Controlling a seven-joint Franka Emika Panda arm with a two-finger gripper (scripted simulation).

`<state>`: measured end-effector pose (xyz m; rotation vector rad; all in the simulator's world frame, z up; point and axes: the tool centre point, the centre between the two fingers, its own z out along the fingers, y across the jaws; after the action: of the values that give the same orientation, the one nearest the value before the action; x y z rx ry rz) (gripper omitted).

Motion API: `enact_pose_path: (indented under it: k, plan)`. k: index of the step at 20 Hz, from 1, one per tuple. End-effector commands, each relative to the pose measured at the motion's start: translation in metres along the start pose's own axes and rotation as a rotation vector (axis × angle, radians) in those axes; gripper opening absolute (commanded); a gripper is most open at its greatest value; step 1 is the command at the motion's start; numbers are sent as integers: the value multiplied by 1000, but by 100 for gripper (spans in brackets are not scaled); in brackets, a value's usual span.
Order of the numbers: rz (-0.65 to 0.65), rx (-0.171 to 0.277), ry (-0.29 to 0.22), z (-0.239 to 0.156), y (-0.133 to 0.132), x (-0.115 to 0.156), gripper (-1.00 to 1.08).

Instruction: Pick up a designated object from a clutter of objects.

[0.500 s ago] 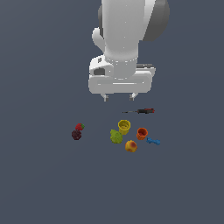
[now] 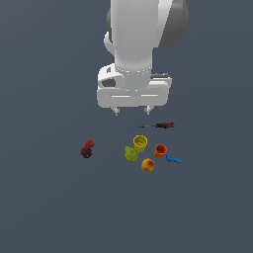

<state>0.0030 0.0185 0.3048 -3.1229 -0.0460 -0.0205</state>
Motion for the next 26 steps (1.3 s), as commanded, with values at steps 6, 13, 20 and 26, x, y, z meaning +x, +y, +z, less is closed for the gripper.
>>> enact_pose_path:
  k: [6, 13, 20, 26]
  plan:
    - [-1, 3, -1, 0, 2, 1, 100]
    - [-28, -4, -2, 10, 14, 5, 100]
    - [-91, -16, -5, 36, 42, 12, 100]
    - [-178, -28, -11, 70, 79, 18, 100]
